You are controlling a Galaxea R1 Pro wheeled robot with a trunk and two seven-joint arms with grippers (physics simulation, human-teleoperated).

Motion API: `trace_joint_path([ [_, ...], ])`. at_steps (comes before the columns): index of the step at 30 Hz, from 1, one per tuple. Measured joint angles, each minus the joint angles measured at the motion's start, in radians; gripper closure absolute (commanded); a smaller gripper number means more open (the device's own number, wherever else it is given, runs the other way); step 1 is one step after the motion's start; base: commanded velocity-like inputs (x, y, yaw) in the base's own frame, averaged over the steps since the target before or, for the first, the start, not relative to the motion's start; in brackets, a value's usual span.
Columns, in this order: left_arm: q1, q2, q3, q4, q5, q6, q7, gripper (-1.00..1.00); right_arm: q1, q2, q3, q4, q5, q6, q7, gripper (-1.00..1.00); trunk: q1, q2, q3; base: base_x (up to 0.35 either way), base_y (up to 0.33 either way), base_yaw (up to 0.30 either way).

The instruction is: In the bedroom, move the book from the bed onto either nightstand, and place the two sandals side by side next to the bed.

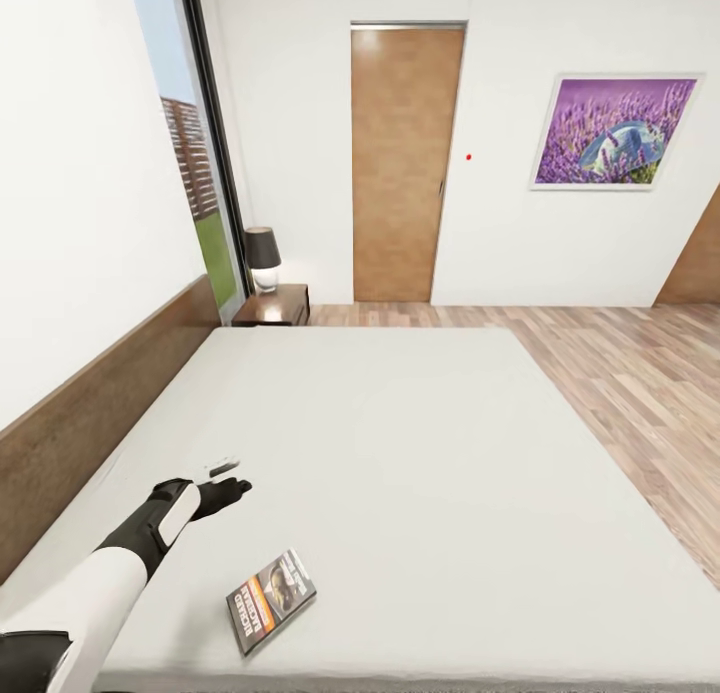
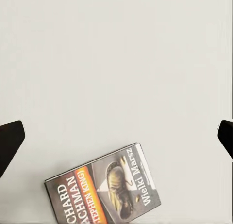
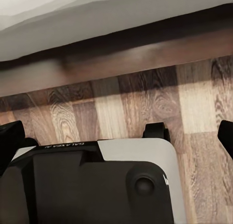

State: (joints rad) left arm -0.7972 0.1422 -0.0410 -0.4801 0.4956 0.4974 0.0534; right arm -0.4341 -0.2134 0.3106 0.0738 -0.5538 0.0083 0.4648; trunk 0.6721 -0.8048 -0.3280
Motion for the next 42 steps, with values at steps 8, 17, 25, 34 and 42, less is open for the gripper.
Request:
trace_joint_path([
  [8, 0.0, -0.019, 0.0, -0.002, 0.007, 0.004, -0.113, -1.0, 0.0, 0.0, 0.0, 0.0, 0.002, 0.0, -0.001, -1.0, 0.0, 0.0, -0.005, 0.0, 0.0, 0.0],
  [17, 0.002, -0.019, 0.002, -0.001, 0.001, 0.001, -0.232, -1.0, 0.0, 0.0, 0.0, 0.0, 0.001, 0.0, -0.001, -1.0, 0.0, 0.0, -0.006, 0.0, 0.0, 0.0],
  [25, 0.002, -0.019, 0.001, 0.0, 0.0, -0.001, -0.233, -1.0, 0.0, 0.0, 0.0, -0.001, 0.0, 0.0, 0.0, -1.0, 0.0, 0.0, -0.013, 0.0, 0.0, 0.0],
  [34, 0.003, -0.019, 0.001, 0.001, 0.001, -0.002, -0.216, -1.0, 0.0, 0.0, 0.0, -0.002, 0.0, 0.0, 0.0, -1.0, 0.0, 0.0, -0.027, 0.0, 0.0, 0.0],
  [42, 0.003, -0.022, 0.0, 0.001, 0.004, -0.001, -0.098, -1.0, 0.0, 0.0, 0.0, -0.002, 0.0, 0.0, 0.0, -1.0, 0.0, 0.0, -0.04, 0.0, 0.0, 0.0],
])
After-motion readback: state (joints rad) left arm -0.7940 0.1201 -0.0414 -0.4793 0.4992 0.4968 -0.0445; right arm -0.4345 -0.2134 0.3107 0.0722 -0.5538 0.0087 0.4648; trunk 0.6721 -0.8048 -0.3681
